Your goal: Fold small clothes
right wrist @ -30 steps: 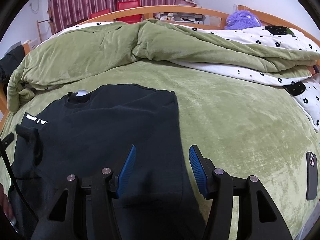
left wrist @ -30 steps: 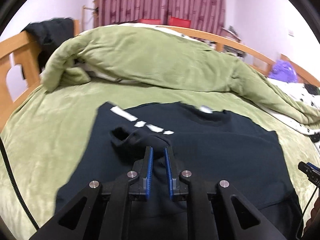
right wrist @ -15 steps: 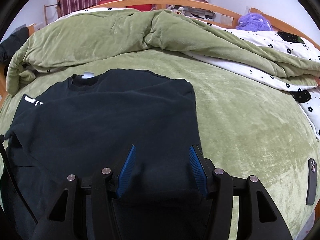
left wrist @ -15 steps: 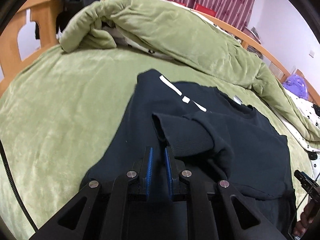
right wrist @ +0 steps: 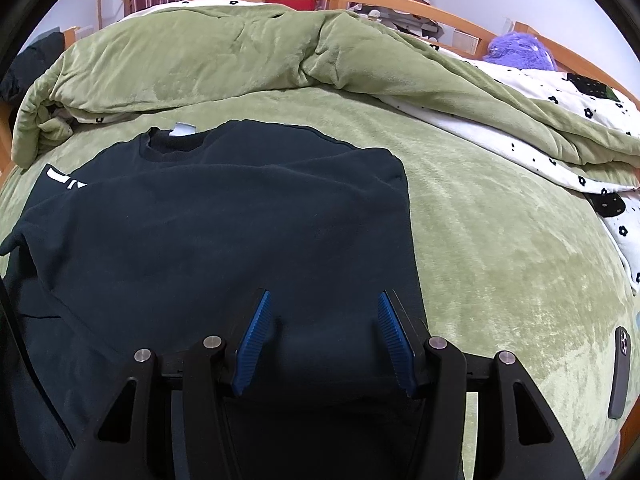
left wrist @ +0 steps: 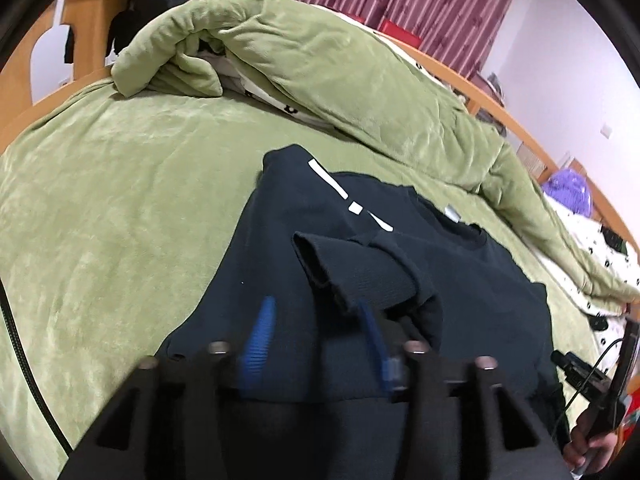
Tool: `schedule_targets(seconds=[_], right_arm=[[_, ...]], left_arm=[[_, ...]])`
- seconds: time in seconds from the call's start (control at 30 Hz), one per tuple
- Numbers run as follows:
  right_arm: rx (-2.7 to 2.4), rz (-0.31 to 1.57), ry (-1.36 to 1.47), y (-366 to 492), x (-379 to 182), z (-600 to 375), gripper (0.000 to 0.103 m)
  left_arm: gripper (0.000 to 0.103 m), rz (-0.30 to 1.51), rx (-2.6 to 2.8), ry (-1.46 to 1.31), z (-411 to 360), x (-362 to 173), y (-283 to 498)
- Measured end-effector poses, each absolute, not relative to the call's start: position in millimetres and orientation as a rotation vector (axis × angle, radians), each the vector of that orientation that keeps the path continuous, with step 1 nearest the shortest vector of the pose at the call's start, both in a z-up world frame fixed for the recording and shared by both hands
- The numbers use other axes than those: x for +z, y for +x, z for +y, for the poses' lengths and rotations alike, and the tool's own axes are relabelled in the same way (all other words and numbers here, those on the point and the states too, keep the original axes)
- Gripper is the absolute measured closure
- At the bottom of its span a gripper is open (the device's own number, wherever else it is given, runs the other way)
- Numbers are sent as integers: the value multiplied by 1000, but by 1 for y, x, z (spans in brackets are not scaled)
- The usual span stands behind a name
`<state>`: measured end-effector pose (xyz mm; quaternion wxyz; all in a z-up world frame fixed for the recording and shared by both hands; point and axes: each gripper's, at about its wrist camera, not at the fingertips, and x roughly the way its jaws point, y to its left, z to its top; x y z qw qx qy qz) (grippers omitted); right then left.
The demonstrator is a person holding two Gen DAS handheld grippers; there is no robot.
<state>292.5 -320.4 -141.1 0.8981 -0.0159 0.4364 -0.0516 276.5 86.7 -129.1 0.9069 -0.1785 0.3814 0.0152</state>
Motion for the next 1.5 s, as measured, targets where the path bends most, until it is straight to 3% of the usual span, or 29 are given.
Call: schedule_targets(seconds=[0.37, 0.5, 0.53, 0.57, 0.63, 0.77, 1.07, 1.17, 1.23, 1.33, 1.5], right_arm=[[-122, 894, -33, 290, -138, -321, 48], [-124, 905, -50, 292, -142, -320, 48], [-124, 908, -51, 293, -143, -321, 48], [-123, 911, -51, 293, -144, -321, 48], [-124, 914, -55, 294, -145, -321, 48], [-127, 923, -69, 294, -148, -318, 48], [-136, 938, -80, 296, -151, -318, 48], [-135, 940, -78, 296, -151, -318, 48], [-134, 941, -80, 295, -151, -318, 48], [-130, 942, -78, 295, -151, -318, 48], [-125, 946, -87, 294, -152, -315, 48]], left_arm=[[55, 770, -15, -352, 69, -134, 290], [74, 797, -28, -328, 64, -143, 300], [89, 801, -24, -333, 65, -147, 302], [96, 790, -24, -339, 66, -148, 301], [97, 744, -15, -326, 69, -145, 297], [98, 667, 51, -294, 81, -126, 289], [96, 810, 66, -202, 70, -147, 296], [89, 803, 76, -160, 63, -146, 294], [77, 791, 83, -141, 60, -145, 293], [68, 783, 87, -127, 58, -146, 294], [65, 798, 94, -114, 58, -152, 297]])
